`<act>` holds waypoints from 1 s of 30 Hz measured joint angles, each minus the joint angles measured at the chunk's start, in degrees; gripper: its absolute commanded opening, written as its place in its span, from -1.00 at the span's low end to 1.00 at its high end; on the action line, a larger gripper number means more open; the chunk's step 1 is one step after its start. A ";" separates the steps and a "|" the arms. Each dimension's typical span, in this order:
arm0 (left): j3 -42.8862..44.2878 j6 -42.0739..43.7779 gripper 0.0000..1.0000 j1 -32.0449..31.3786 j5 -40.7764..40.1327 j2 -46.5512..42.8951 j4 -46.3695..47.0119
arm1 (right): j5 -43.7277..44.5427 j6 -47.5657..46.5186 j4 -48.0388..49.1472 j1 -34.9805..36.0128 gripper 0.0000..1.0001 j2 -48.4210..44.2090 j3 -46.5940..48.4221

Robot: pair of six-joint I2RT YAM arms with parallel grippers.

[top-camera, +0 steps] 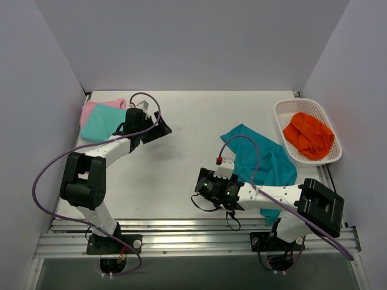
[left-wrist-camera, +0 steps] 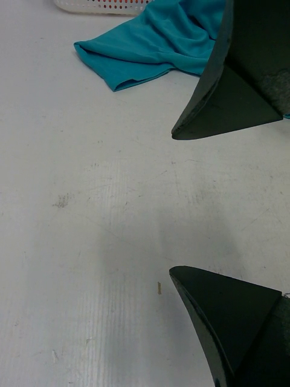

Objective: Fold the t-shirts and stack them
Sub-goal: Flatten out the tshirt

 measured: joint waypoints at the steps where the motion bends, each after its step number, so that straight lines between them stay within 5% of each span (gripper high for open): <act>1: -0.11 -0.02 0.89 0.11 0.20 0.00 0.13 | -0.02 0.48 -0.13 -0.04 1.00 -0.09 -0.63; 13: -1.31 -0.04 0.89 1.25 1.77 -0.02 1.84 | 2.69 -0.33 9.79 -1.16 0.89 11.08 0.42; 14: -1.42 -0.04 0.89 1.44 1.92 -0.02 2.05 | 3.10 -0.72 10.99 -1.31 0.80 11.82 0.66; 21: -3.89 -0.22 0.89 3.65 3.06 -1.42 3.50 | 3.41 -2.97 21.40 -2.64 -0.65 15.89 0.33; 25: -4.74 -0.42 0.89 5.01 4.07 -1.55 4.17 | 1.68 -1.55 29.31 -3.06 -0.78 19.21 0.15; 27: -5.03 -0.50 0.89 5.62 4.61 -1.57 4.72 | 0.26 -1.27 32.79 -3.04 -1.00 20.48 -0.04; 30: -5.35 -0.57 0.89 6.27 5.09 -1.57 5.57 | -2.29 -0.39 37.57 -3.04 -1.00 22.21 0.04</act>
